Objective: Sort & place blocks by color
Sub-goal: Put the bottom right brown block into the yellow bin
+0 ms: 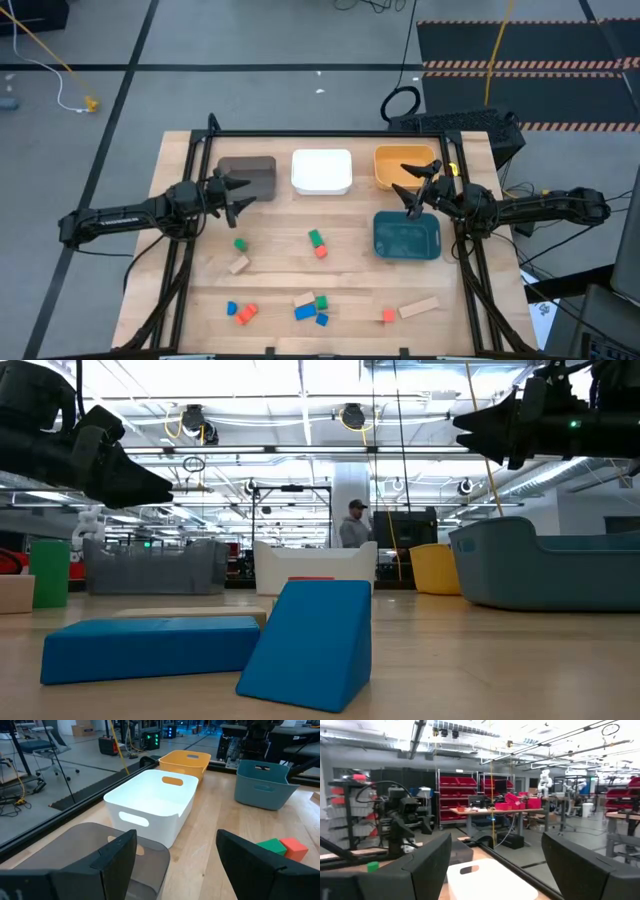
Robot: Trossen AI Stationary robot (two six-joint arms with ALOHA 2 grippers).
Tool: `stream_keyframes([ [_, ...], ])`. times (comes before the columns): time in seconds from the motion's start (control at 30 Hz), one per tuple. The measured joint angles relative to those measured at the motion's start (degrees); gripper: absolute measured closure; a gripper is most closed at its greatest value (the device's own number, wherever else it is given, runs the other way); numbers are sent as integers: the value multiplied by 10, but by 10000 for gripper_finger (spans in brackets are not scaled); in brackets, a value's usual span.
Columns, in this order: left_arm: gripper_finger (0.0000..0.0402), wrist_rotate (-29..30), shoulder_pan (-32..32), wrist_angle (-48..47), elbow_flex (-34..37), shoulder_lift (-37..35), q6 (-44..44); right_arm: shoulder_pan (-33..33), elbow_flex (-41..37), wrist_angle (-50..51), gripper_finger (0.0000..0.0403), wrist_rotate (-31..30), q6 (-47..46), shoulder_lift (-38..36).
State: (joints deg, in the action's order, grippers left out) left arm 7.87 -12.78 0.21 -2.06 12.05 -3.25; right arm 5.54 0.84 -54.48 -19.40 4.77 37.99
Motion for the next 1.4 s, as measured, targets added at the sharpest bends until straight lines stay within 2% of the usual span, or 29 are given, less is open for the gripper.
stream_keyframes([
  [0.23, 128, 0, 0, 0, 0, 0, 0, 0, 0, -5, 101, -15, -86, 0],
  [0.7, 128, 0, 0, 0, 0, 0, 0, 0, 0, -15, 101, -14, -161, 0],
  [0.97, 128, 0, 0, 0, 0, 0, 0, 0, 0, -23, 101, -14, -163, 0],
  [1.23, 128, 0, 0, 0, 0, 0, 0, 0, 0, -113, 101, -14, -164, 0],
  [1.4, 128, 0, 0, 0, 0, 0, 0, 0, 14, -91, 101, 1, -207, 0],
])
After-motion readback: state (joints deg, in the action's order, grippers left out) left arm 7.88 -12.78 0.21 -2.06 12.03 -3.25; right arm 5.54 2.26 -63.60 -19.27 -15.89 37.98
